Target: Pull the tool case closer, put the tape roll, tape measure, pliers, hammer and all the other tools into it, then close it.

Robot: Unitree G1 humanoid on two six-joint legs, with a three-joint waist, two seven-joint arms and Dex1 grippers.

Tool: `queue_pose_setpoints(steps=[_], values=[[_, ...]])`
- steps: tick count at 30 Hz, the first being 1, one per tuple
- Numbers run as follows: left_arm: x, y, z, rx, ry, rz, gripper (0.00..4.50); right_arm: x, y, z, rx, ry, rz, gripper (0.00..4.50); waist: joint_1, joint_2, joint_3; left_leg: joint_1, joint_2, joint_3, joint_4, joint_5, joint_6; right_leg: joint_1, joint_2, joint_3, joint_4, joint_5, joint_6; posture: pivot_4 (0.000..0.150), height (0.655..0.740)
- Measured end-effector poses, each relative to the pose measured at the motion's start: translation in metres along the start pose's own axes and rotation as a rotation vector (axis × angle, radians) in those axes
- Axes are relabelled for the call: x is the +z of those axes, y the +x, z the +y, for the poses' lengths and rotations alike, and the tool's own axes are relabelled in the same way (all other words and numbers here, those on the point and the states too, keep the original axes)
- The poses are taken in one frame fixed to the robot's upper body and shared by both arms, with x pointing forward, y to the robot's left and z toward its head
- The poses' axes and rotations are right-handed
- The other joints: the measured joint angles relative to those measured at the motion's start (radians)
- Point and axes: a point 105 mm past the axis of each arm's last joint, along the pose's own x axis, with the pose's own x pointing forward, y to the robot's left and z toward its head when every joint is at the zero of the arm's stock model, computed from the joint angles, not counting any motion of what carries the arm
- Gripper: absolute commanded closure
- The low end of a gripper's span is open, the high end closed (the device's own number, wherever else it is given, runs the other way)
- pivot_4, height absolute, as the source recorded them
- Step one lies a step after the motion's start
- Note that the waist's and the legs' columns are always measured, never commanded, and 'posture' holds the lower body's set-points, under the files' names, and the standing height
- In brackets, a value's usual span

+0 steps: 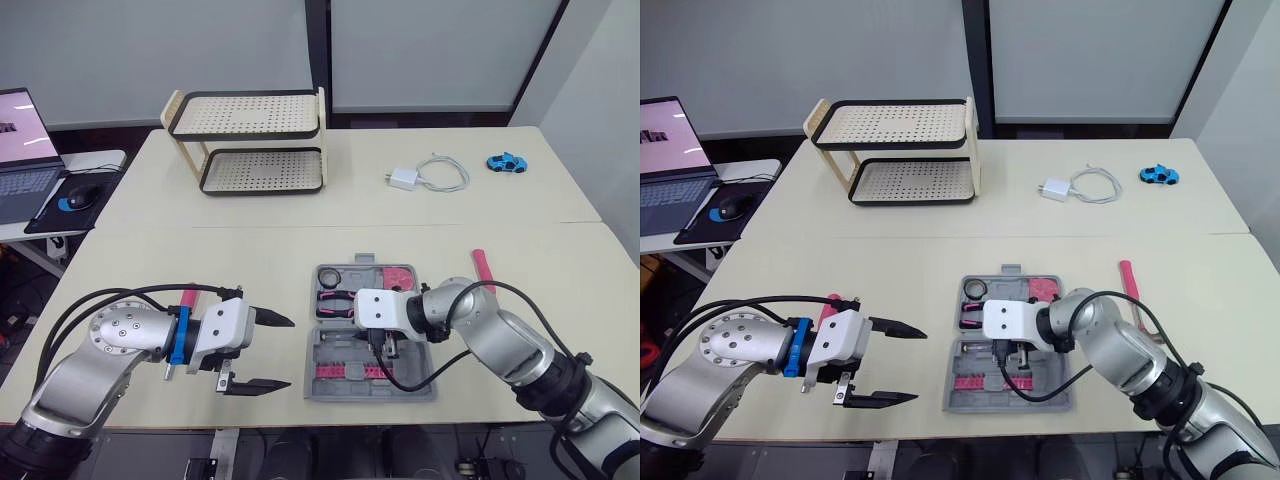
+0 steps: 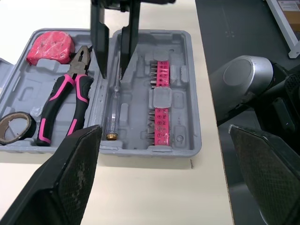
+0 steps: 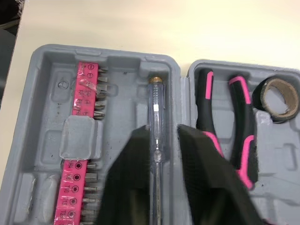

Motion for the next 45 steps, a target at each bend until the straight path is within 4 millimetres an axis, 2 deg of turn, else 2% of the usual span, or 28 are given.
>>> queue_pose_setpoints(steps=[6, 12, 27, 32, 36, 40, 43, 45], values=[[0.000, 0.000, 0.000, 0.000, -0.002, 0.001, 0.00, -0.010, 0.005, -0.003, -0.018, 0.029, 0.023, 4.44, 0.000, 0.000, 0.000, 0.000, 0.000, 0.000, 0.000, 0.000, 0.000, 0.000, 0.000, 0.000, 0.000, 0.000, 0.000, 0.150, 0.7400], [-0.001, 0.000, 0.000, 0.000, -0.011, 0.004, 0.00, -0.017, 0.013, 0.003, 0.002, 0.043, 0.045, 4.44, 0.000, 0.000, 0.000, 0.000, 0.000, 0.000, 0.000, 0.000, 0.000, 0.000, 0.000, 0.000, 0.000, 0.000, 0.000, 0.150, 0.7400], [-0.002, 0.001, -0.002, 0.000, -0.018, 0.004, 0.00, -0.024, 0.024, 0.007, 0.036, 0.142, 0.061, 4.44, 0.000, 0.000, 0.000, 0.000, 0.000, 0.000, 0.000, 0.000, 0.000, 0.000, 0.000, 0.000, 0.000, 0.000, 0.000, 0.150, 0.7400], [-0.003, 0.001, -0.003, 0.005, -0.025, 0.002, 0.00, -0.017, 0.022, 0.006, 0.036, 0.137, 0.006, 4.44, 0.000, 0.000, 0.000, 0.000, 0.000, 0.000, 0.000, 0.000, 0.000, 0.000, 0.000, 0.000, 0.000, 0.000, 0.000, 0.150, 0.7400], [-0.006, -0.002, -0.002, 0.041, -0.065, -0.014, 0.00, 0.002, 0.005, -0.004, -0.014, 0.121, -0.091, 4.44, 0.000, 0.000, 0.000, 0.000, 0.000, -0.001, 0.000, 0.000, 0.000, 0.000, 0.000, 0.000, 0.000, 0.000, 0.000, 0.150, 0.7400], [-0.009, -0.020, 0.013, 0.184, -0.137, -0.043, 0.00, 0.015, -0.027, -0.009, -0.085, 0.115, -0.175, 4.44, 0.002, 0.000, 0.000, 0.000, 0.000, -0.001, 0.000, 0.000, 0.000, 0.000, 0.000, 0.000, 0.000, 0.000, 0.000, 0.150, 0.7400], [-0.022, -0.047, 0.027, 0.349, -0.229, -0.035, 0.00, 0.006, -0.061, -0.011, -0.186, 0.131, -0.196, 4.44, 0.006, 0.000, 0.000, 0.000, 0.000, -0.001, 0.000, 0.000, 0.000, 0.000, 0.000, -0.001, 0.000, 0.000, 0.000, 0.150, 0.7400], [-0.035, -0.069, 0.034, 0.474, -0.287, -0.020, 0.00, -0.011, -0.087, -0.010, -0.271, 0.172, -0.166, 4.44, 0.006, 0.000, 0.000, 0.000, -0.001, -0.001, 0.000, 0.000, 0.000, 0.001, -0.001, 0.000, -0.001, 0.000, 0.000, 0.150, 0.7400]])
